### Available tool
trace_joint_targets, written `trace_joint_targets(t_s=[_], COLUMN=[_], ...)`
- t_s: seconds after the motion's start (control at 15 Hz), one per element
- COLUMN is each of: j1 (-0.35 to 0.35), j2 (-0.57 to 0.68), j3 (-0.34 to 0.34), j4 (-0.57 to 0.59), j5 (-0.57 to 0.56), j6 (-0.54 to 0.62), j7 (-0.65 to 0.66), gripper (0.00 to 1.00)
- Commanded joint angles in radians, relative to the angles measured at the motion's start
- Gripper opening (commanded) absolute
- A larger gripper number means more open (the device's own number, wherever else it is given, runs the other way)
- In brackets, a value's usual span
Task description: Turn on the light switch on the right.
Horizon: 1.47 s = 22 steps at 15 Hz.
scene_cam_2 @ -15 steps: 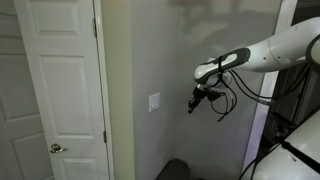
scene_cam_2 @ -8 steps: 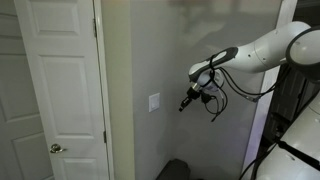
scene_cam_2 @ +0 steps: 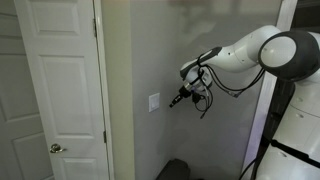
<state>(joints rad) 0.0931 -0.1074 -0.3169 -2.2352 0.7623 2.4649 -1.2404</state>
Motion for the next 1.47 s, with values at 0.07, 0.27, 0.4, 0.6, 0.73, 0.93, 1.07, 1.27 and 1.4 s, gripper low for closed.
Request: trace_joint_targets(t_s=[0.07,0.27,0.4,0.6,0.73,0.93,1.07,1.27,1.4], j1=[-0.063,-0.090,-0.106,-0.077,-0.081,-0.080,-0.079,-0.078,-0.078], j2=[0.101,0.140,0.159,0.183,0.186,0.182,0.175,0.177,0.173], j3=[0.096,0.141,0.167,0.141,0.140,0.142,0.143,0.146,0.146], j4=[0.092,0.133,0.155,0.181,0.193,0.195,0.191,0.194,0.191], j5=[0.100,0.139,0.180,0.225,0.246,0.271,0.281,0.296,0.285], j6=[0.058,0.095,0.125,0.130,0.086,0.079,0.083,0.077,0.053], j7=[-0.114,-0.147,-0.178,-0.217,-0.237,-0.263,-0.279,-0.298,-0.290], gripper=[0.00,0.00,0.00,0.00,0.00,0.00,0.00,0.00,0.00])
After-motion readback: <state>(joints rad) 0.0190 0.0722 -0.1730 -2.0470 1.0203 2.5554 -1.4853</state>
